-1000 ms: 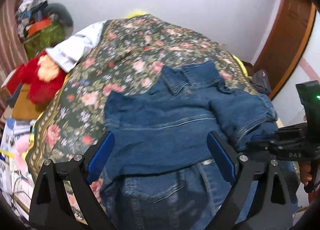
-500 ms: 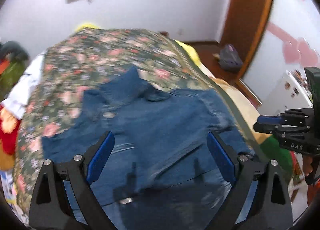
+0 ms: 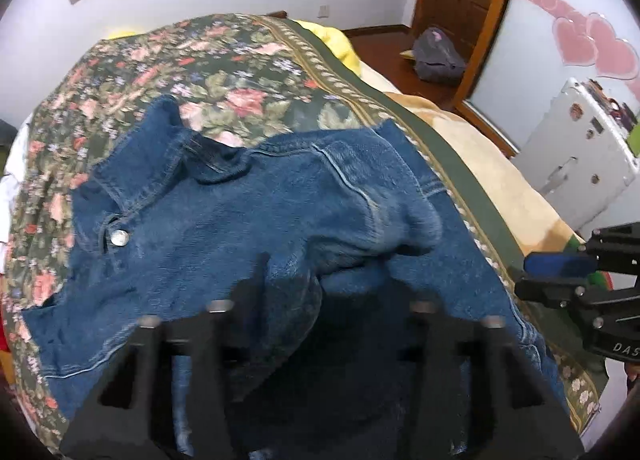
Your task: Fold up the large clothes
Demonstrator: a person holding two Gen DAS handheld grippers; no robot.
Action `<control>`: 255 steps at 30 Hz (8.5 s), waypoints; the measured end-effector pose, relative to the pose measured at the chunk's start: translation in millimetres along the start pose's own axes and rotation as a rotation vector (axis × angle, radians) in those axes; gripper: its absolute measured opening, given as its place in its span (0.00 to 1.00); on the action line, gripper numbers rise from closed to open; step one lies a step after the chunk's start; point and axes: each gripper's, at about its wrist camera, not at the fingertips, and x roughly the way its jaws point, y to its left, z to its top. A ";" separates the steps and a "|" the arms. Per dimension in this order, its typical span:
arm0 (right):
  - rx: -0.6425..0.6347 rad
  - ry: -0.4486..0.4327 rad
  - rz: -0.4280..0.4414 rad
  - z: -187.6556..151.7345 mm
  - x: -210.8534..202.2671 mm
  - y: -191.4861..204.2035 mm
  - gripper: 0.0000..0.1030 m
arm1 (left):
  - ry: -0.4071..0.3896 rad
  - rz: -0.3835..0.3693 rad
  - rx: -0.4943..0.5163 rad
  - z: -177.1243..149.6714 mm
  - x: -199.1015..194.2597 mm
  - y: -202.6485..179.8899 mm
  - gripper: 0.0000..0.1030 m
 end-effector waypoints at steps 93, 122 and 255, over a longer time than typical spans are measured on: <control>-0.269 -0.084 -0.471 53.5 62.5 74.6 0.76 | -0.073 0.263 -0.477 -176.9 -18.0 262.6 0.36; 0.102 -0.008 0.022 67.6 40.4 7.9 0.77 | -0.041 0.363 -0.439 -169.5 -83.2 271.2 0.76; -0.104 -0.026 0.301 5.2 -5.3 139.7 0.24 | -0.081 0.037 -0.626 -228.0 -144.8 231.6 0.22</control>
